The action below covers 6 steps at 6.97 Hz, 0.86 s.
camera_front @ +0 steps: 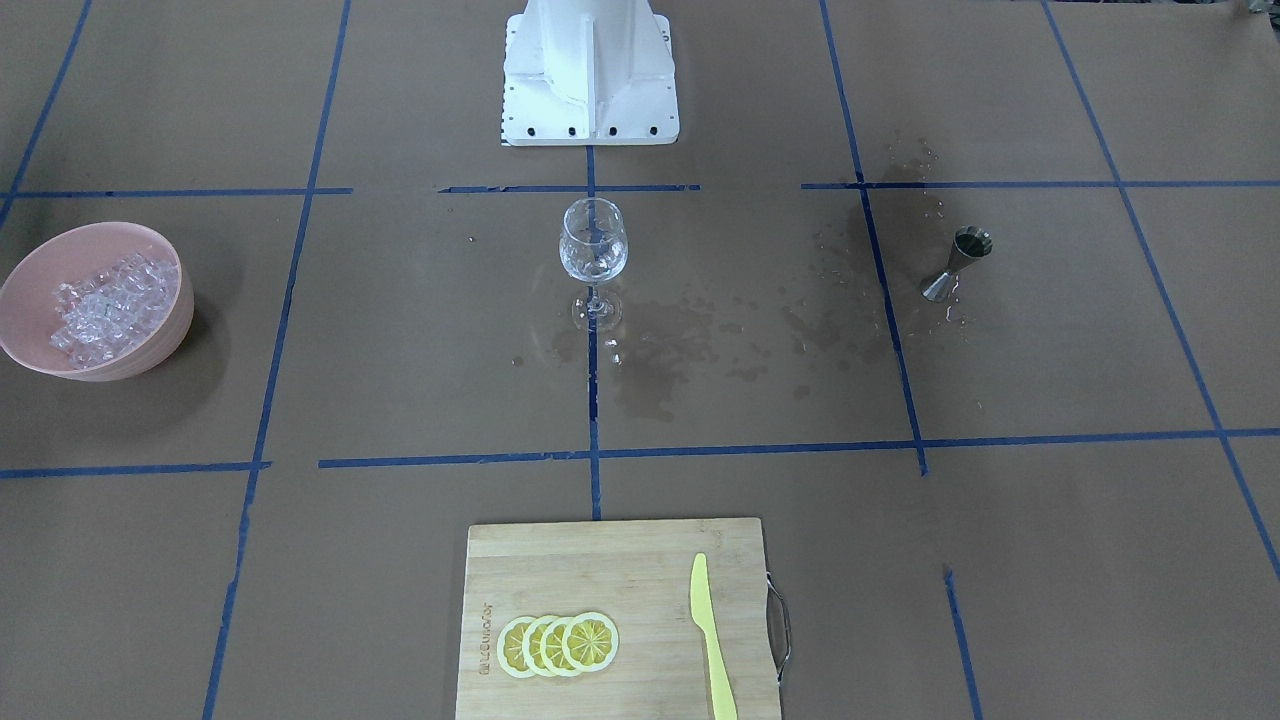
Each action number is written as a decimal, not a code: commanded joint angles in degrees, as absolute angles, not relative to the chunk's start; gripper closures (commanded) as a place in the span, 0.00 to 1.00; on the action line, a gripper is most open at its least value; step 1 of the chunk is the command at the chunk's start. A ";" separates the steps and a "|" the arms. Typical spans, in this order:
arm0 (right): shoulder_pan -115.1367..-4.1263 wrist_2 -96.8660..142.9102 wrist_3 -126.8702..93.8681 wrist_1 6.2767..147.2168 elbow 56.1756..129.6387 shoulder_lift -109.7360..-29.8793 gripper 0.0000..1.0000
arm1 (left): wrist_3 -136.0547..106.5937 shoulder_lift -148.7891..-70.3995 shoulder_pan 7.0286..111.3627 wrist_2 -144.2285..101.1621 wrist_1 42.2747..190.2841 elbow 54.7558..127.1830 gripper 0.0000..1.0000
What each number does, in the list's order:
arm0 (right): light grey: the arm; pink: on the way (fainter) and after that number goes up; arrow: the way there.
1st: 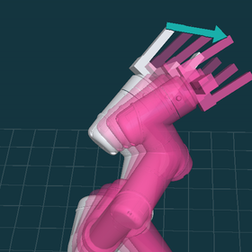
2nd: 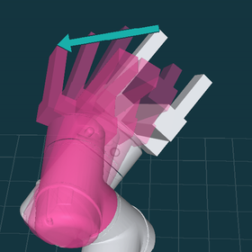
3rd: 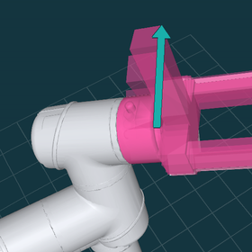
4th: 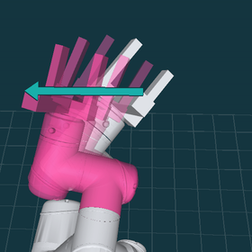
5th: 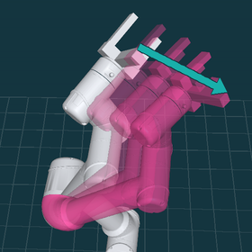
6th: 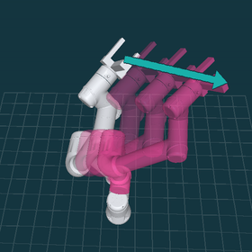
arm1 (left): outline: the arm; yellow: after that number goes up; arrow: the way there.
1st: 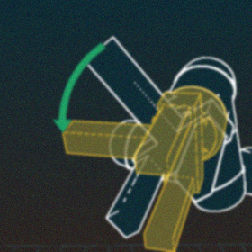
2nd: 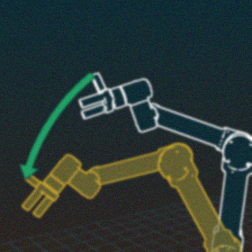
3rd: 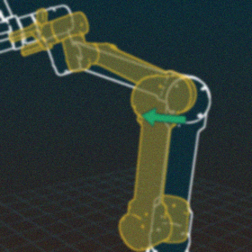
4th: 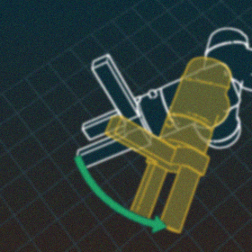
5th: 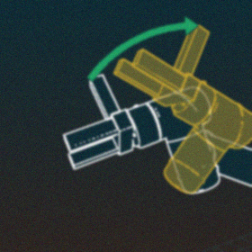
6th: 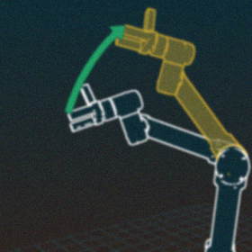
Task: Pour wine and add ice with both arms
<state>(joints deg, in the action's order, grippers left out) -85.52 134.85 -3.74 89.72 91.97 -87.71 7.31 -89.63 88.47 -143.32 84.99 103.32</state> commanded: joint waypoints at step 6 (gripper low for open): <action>-83.76 137.99 -3.95 82.19 91.41 -88.24 0.00 | -35.89 -89.91 73.77 -140.57 129.61 106.78 0.01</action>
<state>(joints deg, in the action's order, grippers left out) -83.82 137.95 -3.79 85.02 91.59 -88.04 -29.94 -89.86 76.30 -143.39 125.65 105.62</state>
